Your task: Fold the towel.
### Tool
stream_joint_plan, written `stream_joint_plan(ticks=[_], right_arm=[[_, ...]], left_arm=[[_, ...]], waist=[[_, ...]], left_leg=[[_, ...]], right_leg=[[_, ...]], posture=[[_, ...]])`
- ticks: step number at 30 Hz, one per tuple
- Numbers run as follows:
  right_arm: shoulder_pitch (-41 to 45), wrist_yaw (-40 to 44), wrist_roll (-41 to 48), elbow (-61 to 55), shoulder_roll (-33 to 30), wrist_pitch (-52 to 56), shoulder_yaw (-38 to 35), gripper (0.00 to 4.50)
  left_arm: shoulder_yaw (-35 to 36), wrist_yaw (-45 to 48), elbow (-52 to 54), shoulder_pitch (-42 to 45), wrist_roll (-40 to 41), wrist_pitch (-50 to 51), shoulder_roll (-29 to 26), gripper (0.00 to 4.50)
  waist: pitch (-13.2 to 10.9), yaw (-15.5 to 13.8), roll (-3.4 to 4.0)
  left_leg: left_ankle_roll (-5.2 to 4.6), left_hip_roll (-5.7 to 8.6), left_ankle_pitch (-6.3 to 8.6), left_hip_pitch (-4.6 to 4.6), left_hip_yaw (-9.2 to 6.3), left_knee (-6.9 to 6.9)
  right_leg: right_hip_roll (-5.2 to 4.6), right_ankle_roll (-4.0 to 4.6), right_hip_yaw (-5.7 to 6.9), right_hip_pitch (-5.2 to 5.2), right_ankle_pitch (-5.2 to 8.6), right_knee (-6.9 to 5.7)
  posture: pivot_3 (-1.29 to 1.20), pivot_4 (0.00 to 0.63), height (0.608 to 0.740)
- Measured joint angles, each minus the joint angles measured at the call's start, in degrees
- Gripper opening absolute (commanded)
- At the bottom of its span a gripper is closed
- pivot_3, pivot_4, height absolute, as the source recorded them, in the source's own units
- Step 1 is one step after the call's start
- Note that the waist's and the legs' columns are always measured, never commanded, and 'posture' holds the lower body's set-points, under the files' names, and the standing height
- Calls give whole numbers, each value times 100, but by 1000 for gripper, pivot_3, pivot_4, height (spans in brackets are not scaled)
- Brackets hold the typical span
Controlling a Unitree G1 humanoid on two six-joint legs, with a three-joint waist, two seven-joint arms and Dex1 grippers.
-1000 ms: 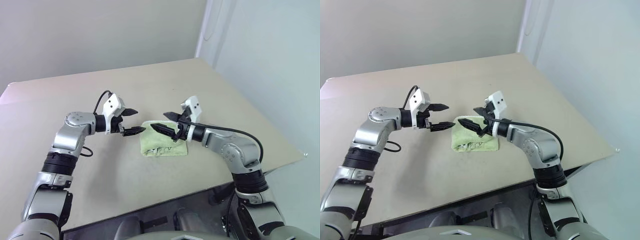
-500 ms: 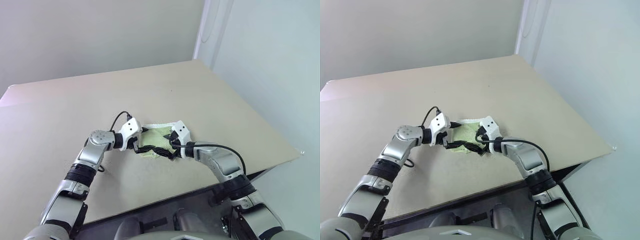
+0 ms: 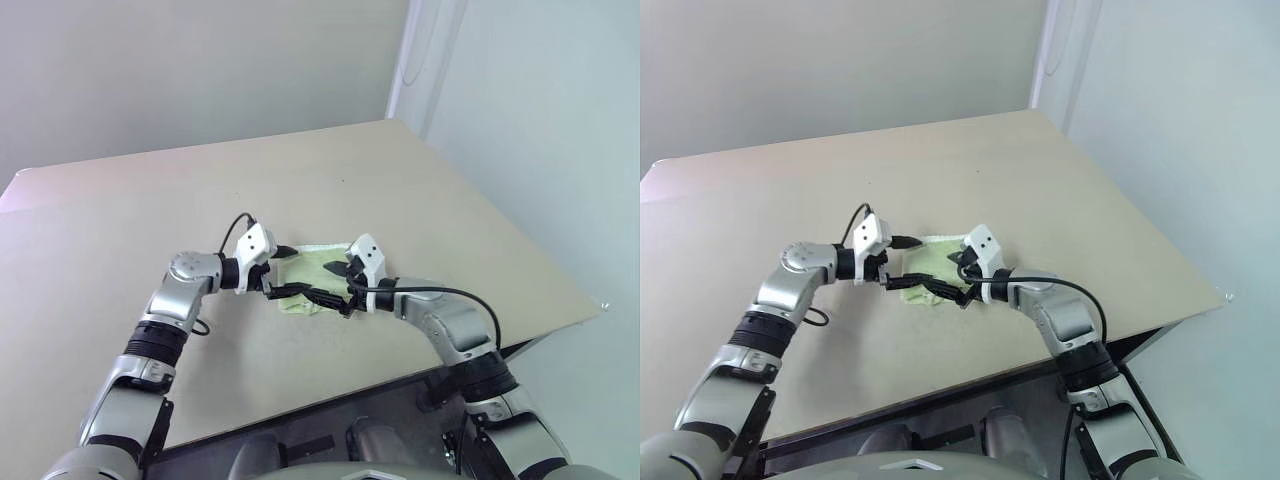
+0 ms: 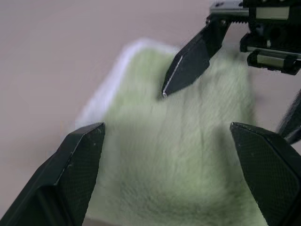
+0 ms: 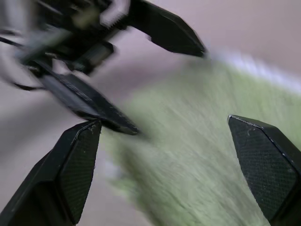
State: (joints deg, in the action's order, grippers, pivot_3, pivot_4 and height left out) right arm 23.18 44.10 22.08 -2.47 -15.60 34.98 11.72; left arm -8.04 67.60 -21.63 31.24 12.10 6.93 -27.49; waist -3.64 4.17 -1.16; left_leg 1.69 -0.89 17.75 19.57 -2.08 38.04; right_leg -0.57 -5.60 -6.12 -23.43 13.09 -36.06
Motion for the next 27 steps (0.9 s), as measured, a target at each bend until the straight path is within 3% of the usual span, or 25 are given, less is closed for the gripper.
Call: stream_joint_plan(ticks=[6, 11, 19, 27], right_arm=[[-32, 506, 374, -1216, -619, 149, -45, 4500], [-231, 872, -479, -1365, -1452, -362, 892, 4500], [92, 614, -1476, -518, -1094, -1232, 1362, 4500], [142, 670, -2242, -2, -1271, -1945, 1614, 4500]], left_arm=[[119, 453, 600, -20, 262, 463, -688, 4484], [494, 608, 1222, -477, 594, 897, -1280, 4484], [737, 490, 1816, -1510, 595, 889, -1781, 4484], [1136, 286, 2624, -2028, 970, 1201, -1941, 4484]], waist=[[-2, -4, 1], [-6, 3, 1], [-14, -18, -6], [-18, 5, -3]], left_leg=[[0, 0, 0, -4, 0, -3], [0, -2, 1, -6, 4, -8], [0, -3, 0, -5, 6, -5], [0, -4, 1, 0, 10, -12]], right_leg=[[-1, -1, 1, 2, 7, 4], [-2, 3, 0, -3, 10, 5], [-5, 3, 0, -3, 10, 6], [-6, 3, -1, -9, 10, 14]], posture=[[0, 0, 740], [0, 0, 740], [0, 0, 740], [0, 0, 740]])
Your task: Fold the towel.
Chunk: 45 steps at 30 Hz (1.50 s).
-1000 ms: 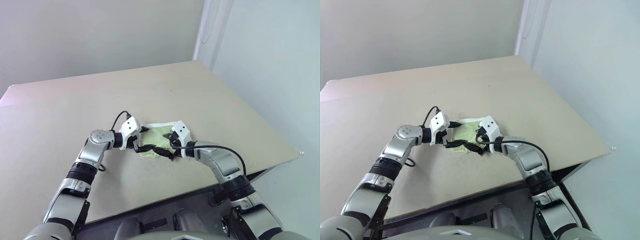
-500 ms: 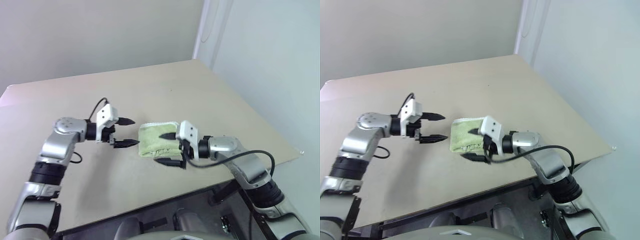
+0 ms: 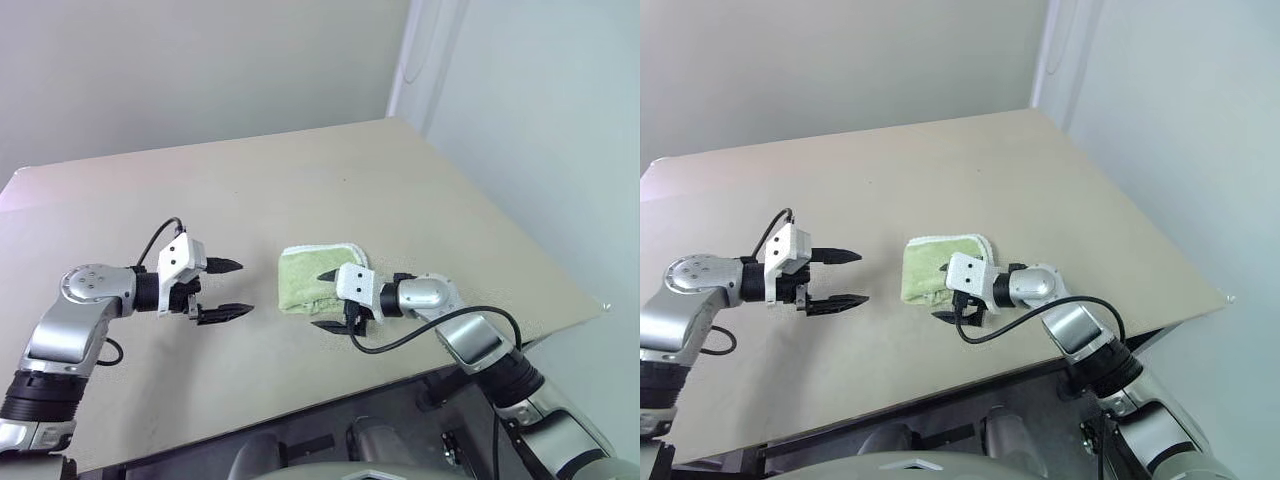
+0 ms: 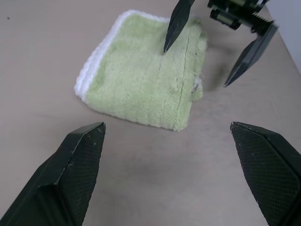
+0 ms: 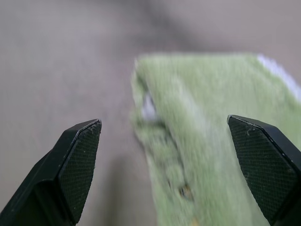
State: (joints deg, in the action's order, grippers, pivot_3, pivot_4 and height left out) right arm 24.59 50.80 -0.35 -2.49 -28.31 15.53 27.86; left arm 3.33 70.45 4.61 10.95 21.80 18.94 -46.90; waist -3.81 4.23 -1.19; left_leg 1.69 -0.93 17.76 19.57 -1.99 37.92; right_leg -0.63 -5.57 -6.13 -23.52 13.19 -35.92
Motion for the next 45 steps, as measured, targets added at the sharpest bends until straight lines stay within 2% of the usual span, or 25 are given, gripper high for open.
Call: stream_joint_plan(ticks=[4, 7, 8, 17, 18, 25, 32, 38, 41, 45], right_arm=[[-4, -39, -295, 191, 31, -362, 57, 4500], [25, -170, -556, 458, 125, -601, 97, 3891], [42, -215, -644, 554, 149, -680, 112, 3633], [139, -316, -1029, 944, 240, -1091, 111, 211], [141, -316, -1063, 950, 241, -1104, 111, 45], [142, -284, -951, 955, 365, -1063, -15, 45], [345, -96, 310, 385, 788, 134, -975, 45], [557, -204, 1145, 107, 876, 1084, -1678, 45], [701, -387, 1315, 143, 808, 1299, -2022, 45], [1037, -573, 1294, 456, 218, 1231, -2606, 45]], left_arm=[[29, -116, 22, -194, 18, 83, -2, 4484], [32, -207, 72, -197, 21, 86, -2, 4500], [32, -226, 94, -197, 23, 88, -1, 4500], [14, -397, 182, -194, 23, 179, 22, 4500], [11, -412, 185, -187, 23, 194, 26, 4500], [-16, -437, 184, -105, 23, 217, 39, 4500], [-29, -482, 139, 137, 122, 408, 114, 4500], [-49, -524, -2, 193, 122, 429, 167, 4500], [-55, -527, -12, 302, 125, 434, 207, 4500], [-63, -510, -188, 416, 124, 430, 215, 4500]], waist=[[-2, -6, -3], [-2, -10, -3], [-2, -9, -3], [-2, -7, -3], [-2, -7, -3], [-2, -3, -3], [-2, -5, -2], [-3, -13, 0], [-4, -12, 1], [-6, -13, 5]], left_leg=[[0, 0, 0, -6, -1, 2], [1, 1, -1, -7, -1, 6], [1, 1, -1, -7, 0, 6], [1, 1, 0, -7, 0, 4], [1, 1, 0, -8, 0, 4], [1, 1, -1, -8, -1, 4], [0, 1, -1, -8, -2, 4], [0, 1, 0, -5, -2, 4], [1, 2, -1, -4, 0, 5], [0, 3, 0, -4, 0, 3]], right_leg=[[2, 1, 0, 0, 0, -9], [0, 1, 0, 5, 0, -8], [0, 1, 0, 5, 0, -8], [0, 1, -1, 6, 0, -8], [0, 1, -1, 6, 0, -8], [1, 2, -1, 6, 0, -10], [2, 1, -1, 7, -1, -13], [0, 1, 0, 6, -1, -10], [-1, 1, -1, 5, -1, -9], [-1, 2, -1, 5, 0, -6]], posture=[[0, 0, 740], [0, 0, 740], [0, 0, 740], [0, 0, 740], [0, 0, 740], [0, 0, 740], [0, 0, 740], [0, 0, 740], [0, 0, 740], [0, 0, 740]])
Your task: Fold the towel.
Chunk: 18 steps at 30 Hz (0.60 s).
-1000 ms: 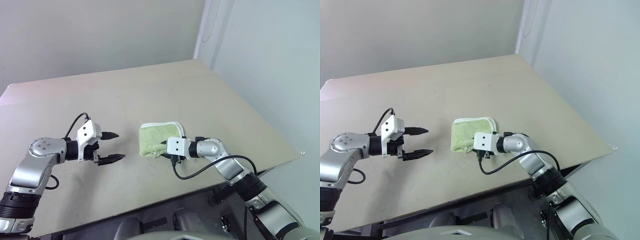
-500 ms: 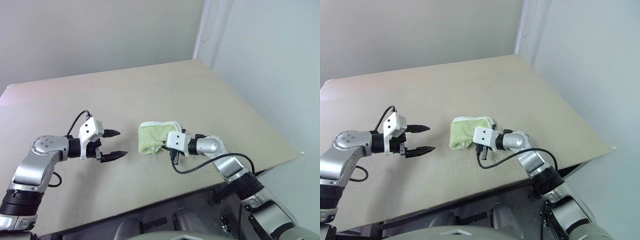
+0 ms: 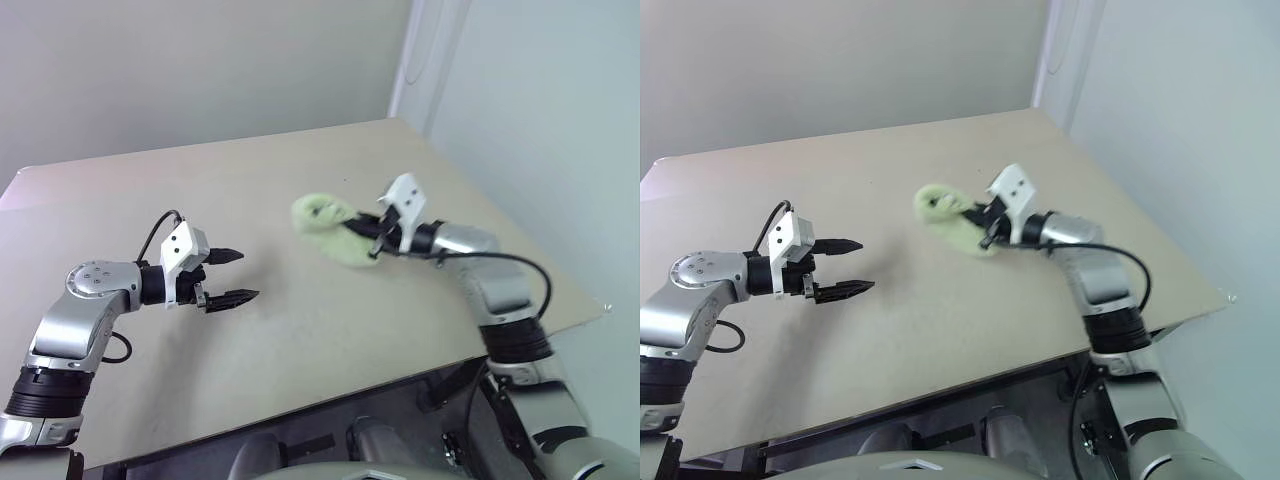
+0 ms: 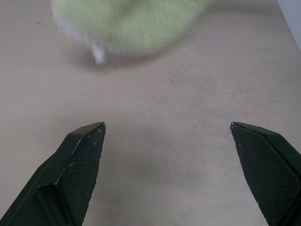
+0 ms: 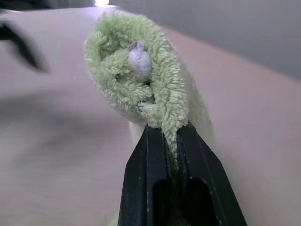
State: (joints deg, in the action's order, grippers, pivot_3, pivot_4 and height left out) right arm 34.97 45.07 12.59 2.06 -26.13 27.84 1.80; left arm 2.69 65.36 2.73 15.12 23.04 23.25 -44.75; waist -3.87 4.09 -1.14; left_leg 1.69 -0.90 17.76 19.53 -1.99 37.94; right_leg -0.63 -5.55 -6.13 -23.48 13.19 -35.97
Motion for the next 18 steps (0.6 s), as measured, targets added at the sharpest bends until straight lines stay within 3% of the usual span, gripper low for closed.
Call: stream_joint_plan(ticks=[8, 18], right_arm=[[219, 60, -619, 765, -932, -999, 10, 45], [-1160, 171, -1208, 692, -533, -1623, 1146, 45]], left_arm=[[-174, 28, -193, 80, -100, -161, 89, 4500], [-194, 38, -280, 91, -192, -314, 123, 4500]], waist=[[-6, 33, 9], [-7, 11, 11]], left_leg=[[-1, -1, 1, 1, 6, -7], [-1, 0, 0, 6, 10, -1]], right_leg=[[2, 0, -5, -6, 0, 2], [0, -2, -12, -7, 0, 0]], posture=[[0, 0, 740], [0, 0, 740]])
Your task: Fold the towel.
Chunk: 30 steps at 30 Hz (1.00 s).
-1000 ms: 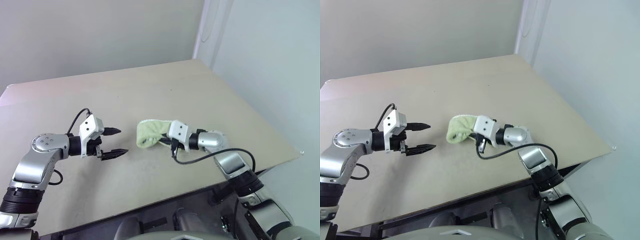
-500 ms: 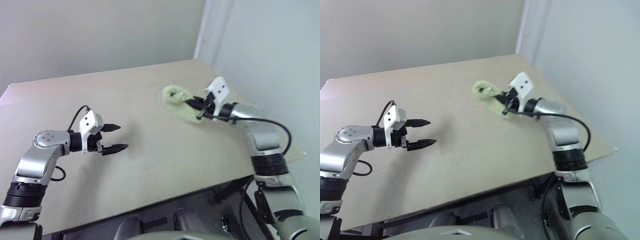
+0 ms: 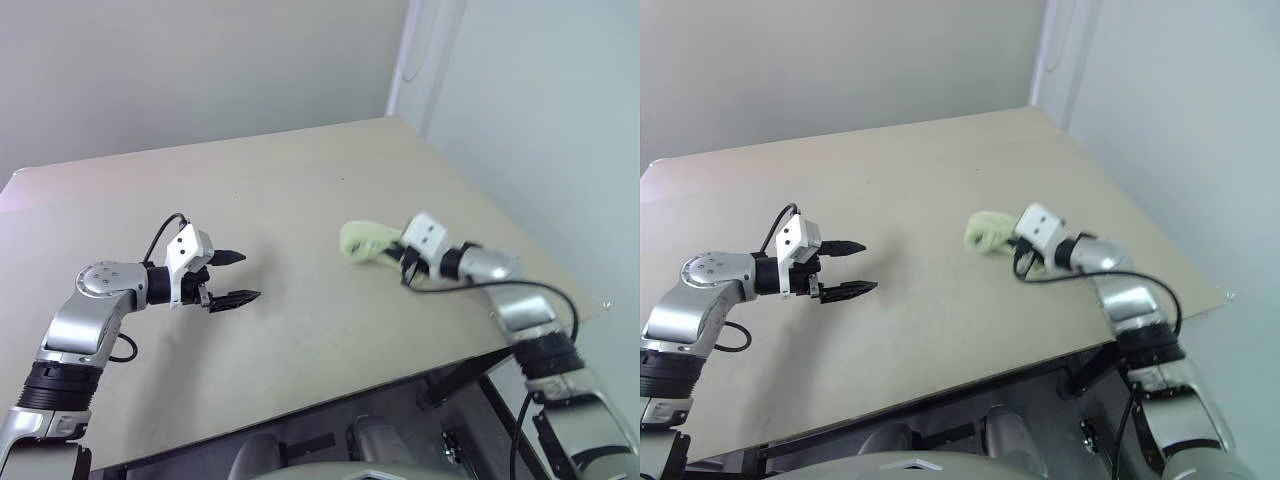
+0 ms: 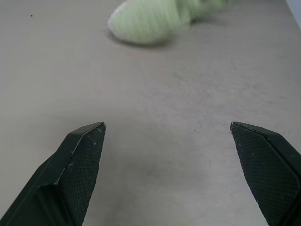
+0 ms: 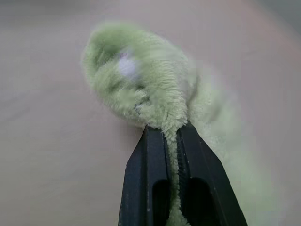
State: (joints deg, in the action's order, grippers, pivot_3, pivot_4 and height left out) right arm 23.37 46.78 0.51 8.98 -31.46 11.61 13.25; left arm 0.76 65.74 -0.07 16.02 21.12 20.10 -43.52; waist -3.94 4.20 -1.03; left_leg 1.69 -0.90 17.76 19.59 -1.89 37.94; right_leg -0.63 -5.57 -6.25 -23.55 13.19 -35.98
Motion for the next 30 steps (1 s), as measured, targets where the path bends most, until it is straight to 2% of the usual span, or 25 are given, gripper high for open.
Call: stream_joint_plan(ticks=[9, 10, 12, 17, 20, 24, 30], right_arm=[[-243, 283, -143, -383, -98, 36, 105, 45], [-243, 280, -134, -389, -95, 61, 92, 553], [-242, 305, -2, -444, -76, 190, 17, 1051], [-239, 610, 590, -926, -73, 714, -208, 2914], [-219, 798, 1245, -1281, -66, 1311, -525, 3964], [130, 593, 2015, -1379, 222, 1964, -1114, 3964], [539, -178, 1825, -275, 802, 1923, -1161, 3964]], left_arm=[[1, 10, -22, -3, -48, -71, -3, 4500], [1, 9, -23, -3, -48, -73, -3, 4500], [2, 8, -29, -3, -49, -79, -3, 4500], [5, 5, -72, -3, -47, -86, -3, 4500], [43, -16, -127, -6, -22, -62, -1, 4500], [189, -67, -129, -51, 162, 83, -1, 4500], [355, -148, 268, -472, 510, 447, 8, 4500]], waist=[[0, -2, -1], [0, -2, -1], [0, -9, -1], [0, -9, -1], [0, -16, -1], [0, 4, -1], [0, -7, -2]], left_leg=[[0, -1, 0, -8, -2, 3], [0, -1, 0, -8, -2, 3], [0, -1, 0, -8, -2, 3], [0, -1, 0, -8, -3, 3], [0, -1, 0, -8, -3, 4], [0, -2, 0, -12, -3, 4], [0, -2, 0, -6, -4, 3]], right_leg=[[3, 0, 1, 6, 0, -3], [3, 0, 1, 6, 0, -3], [3, 0, 1, 6, 0, -3], [3, 0, 2, 6, 0, -3], [3, 0, 2, 7, 0, -4], [4, -1, 2, 7, 0, -7], [2, 1, 4, 6, 0, -2]], posture=[[0, 0, 740], [0, 0, 740], [0, 0, 740], [0, 0, 740], [0, 0, 740], [0, 0, 740], [0, 0, 740]])
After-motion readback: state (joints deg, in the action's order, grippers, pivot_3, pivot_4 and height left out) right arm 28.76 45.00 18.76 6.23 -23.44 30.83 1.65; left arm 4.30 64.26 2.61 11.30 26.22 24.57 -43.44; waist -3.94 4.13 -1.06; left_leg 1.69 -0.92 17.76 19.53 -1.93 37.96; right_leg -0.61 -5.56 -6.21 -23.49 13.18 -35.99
